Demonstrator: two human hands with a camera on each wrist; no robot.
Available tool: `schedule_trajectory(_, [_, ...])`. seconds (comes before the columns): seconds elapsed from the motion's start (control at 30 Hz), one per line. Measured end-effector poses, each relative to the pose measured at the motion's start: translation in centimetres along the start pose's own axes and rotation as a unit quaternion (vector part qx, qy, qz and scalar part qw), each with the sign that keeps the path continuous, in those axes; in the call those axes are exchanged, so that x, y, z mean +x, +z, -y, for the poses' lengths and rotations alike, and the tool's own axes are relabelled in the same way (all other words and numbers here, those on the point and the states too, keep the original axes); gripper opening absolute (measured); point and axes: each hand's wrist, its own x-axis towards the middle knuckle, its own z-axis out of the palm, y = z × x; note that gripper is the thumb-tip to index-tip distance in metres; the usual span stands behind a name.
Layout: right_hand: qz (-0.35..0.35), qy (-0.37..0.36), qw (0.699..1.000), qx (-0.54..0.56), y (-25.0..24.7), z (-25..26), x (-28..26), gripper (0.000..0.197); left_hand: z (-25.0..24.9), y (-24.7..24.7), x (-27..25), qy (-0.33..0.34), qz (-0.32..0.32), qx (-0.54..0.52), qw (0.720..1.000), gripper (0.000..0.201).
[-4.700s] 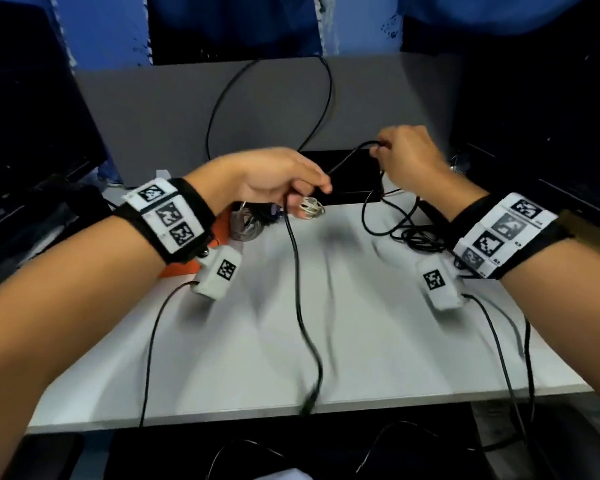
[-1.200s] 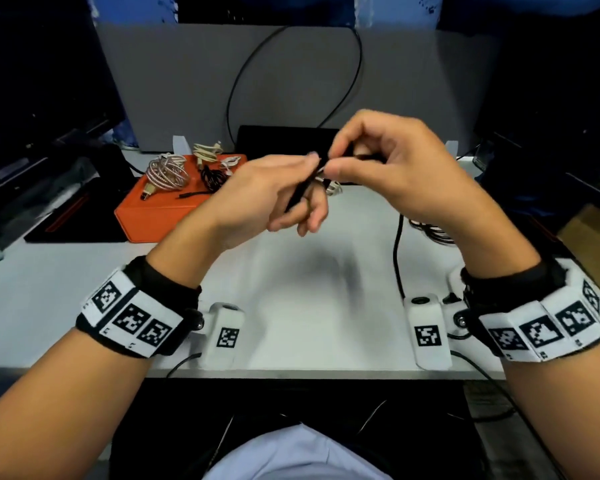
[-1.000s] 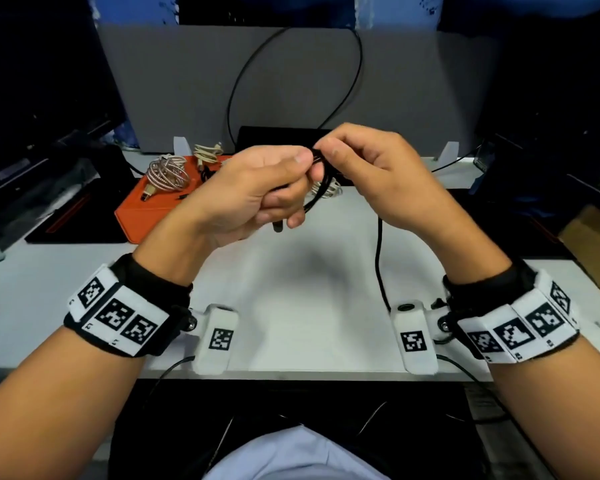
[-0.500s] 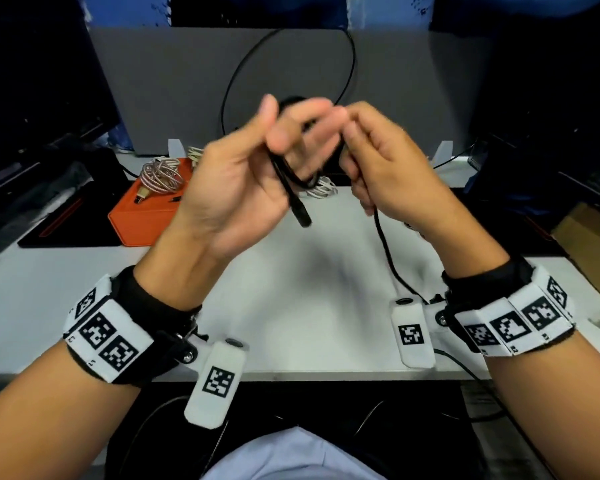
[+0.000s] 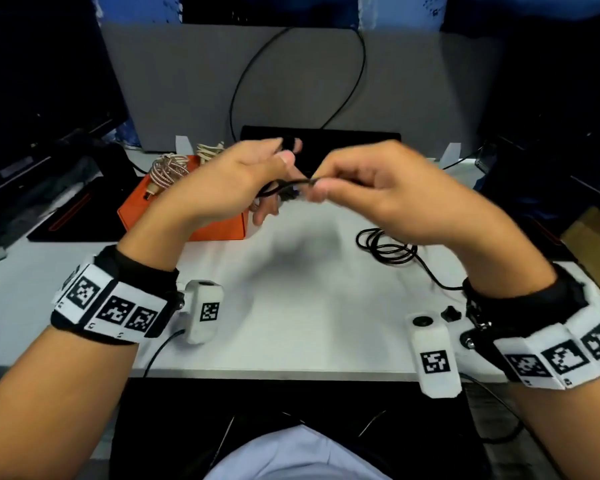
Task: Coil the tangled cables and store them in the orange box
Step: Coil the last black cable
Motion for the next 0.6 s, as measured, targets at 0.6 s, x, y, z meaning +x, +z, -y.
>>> schedule_trajectory(0.6, [-0.101,-0.008,0.984,0.143,-0.2,-1.0,0.7,0.051,-3.1,2.7,-1.5,0.041,0.277,-0.524,0.804,0.041])
